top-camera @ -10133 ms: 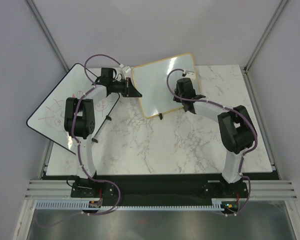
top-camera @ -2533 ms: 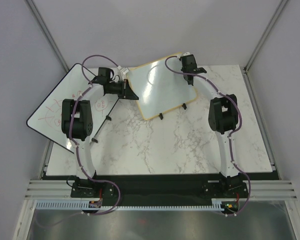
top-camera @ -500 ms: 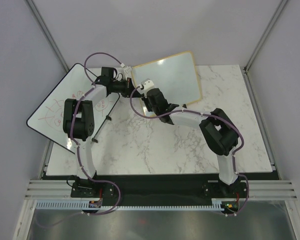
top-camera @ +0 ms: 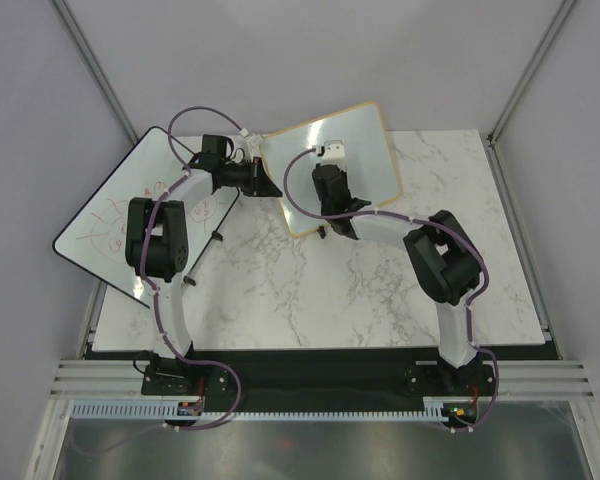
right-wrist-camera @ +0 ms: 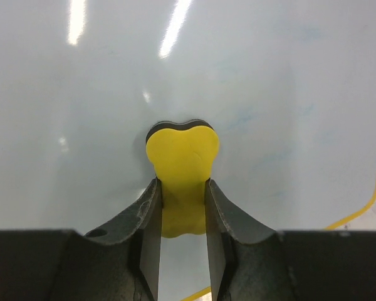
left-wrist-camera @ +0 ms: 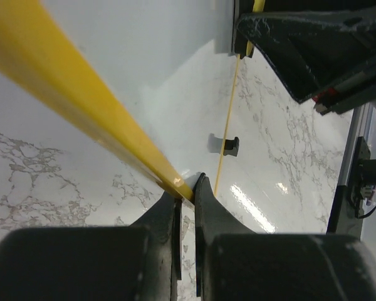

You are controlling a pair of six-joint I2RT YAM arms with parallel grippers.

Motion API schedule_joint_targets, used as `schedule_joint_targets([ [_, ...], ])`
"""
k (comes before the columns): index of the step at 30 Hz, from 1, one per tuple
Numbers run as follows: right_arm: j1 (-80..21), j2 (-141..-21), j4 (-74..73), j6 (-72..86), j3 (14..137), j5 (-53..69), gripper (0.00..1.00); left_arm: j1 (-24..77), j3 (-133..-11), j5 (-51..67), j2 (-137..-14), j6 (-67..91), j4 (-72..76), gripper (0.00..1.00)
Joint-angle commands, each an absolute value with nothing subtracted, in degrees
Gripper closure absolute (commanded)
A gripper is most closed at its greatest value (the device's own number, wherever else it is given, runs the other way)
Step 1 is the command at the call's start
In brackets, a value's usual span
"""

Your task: Erase the whiteboard

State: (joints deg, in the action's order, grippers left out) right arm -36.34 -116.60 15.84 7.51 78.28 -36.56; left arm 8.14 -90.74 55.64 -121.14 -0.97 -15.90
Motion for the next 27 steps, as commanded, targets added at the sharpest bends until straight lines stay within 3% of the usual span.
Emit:
schedule_joint_targets([
  [1, -41.99, -120.59, 16.16, 9.84, 75.86, -25.79, 1.00, 9.67, -91.93, 54.93, -119.36, -9.93, -13.97, 0.98],
  [7, -45.79, -118.65, 18.54, 16.34, 69.88, -17.94, 1.00, 9.67, -92.28, 55.11, -119.44, -9.93, -13.89, 0.98],
  [10, -45.62, -119.00, 17.85, 17.49, 69.61, -20.38, 1.00, 9.67, -92.37, 55.11, -119.62, -9.76, -13.89, 0.98],
  [17, -39.29, -118.30, 15.12, 18.38, 74.95, -27.33, 1.00, 9.67, -92.02, 55.20, -119.18, -10.02, -13.89, 0.98],
  [27, -39.02, -121.82, 13.88, 14.50, 83.24, -27.86, 1.00, 9.67, -92.20, 55.28, -119.53, -9.93, -13.97, 0.98],
])
